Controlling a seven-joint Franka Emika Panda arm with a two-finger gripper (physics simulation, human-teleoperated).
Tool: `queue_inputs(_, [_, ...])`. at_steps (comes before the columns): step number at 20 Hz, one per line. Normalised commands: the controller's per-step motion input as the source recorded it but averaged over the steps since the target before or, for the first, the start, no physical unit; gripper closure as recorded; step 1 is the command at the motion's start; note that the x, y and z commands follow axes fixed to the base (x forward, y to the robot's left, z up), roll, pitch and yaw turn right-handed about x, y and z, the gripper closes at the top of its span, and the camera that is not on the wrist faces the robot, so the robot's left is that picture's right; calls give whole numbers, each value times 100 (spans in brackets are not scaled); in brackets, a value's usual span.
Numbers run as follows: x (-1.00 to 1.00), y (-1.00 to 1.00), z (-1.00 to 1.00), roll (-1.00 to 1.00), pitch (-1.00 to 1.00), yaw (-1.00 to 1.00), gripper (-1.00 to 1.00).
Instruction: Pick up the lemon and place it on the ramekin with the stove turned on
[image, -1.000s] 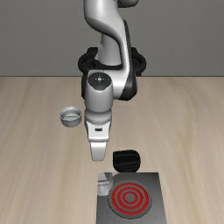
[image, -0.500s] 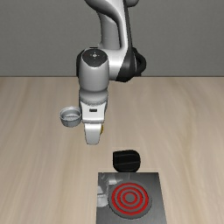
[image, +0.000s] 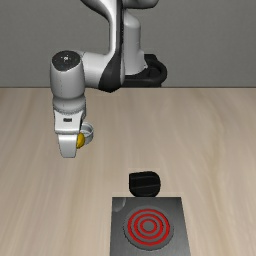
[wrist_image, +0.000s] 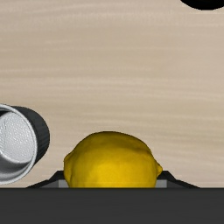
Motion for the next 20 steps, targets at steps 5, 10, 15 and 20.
queue_inputs(5, [-100, 0, 0, 0, 0, 0, 100])
queue_inputs(10, [-60, 0, 0, 0, 0, 0, -100])
queue_inputs(15, [0, 0, 0, 0, 0, 0, -100])
queue_inputs(20, [0, 0, 0, 0, 0, 0, -100])
